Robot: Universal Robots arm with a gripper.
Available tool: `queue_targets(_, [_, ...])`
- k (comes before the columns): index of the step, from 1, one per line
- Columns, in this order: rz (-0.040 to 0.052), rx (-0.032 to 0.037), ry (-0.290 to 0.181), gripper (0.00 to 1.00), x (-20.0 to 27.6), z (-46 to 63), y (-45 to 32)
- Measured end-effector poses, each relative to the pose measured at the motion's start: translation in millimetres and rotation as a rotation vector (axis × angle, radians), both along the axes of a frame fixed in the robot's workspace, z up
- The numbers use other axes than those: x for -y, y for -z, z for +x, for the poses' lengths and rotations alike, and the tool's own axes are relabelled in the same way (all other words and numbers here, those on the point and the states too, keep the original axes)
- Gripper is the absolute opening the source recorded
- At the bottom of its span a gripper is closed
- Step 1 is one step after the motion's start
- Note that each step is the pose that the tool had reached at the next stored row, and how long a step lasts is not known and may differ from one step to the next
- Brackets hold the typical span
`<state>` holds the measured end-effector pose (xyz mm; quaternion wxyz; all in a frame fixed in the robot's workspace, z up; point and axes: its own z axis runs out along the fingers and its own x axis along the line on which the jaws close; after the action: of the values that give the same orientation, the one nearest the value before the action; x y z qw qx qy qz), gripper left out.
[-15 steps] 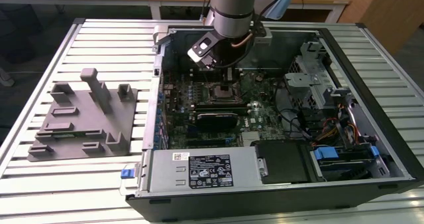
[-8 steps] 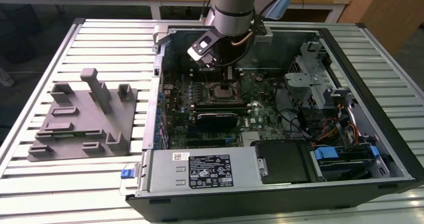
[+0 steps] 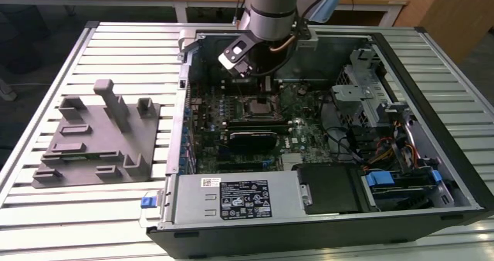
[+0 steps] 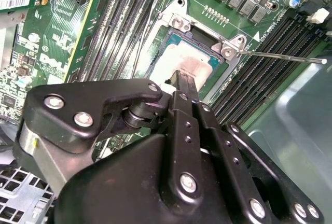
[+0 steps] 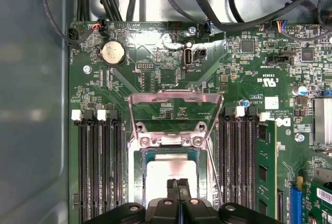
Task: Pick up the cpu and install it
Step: 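Close the cpu cover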
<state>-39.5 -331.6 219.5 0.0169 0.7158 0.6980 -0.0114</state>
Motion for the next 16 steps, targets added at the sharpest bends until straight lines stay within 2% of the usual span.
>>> queue_targets(16, [0.0001,-0.0008,0.0,0.11,0.0,0.0,-18.2])
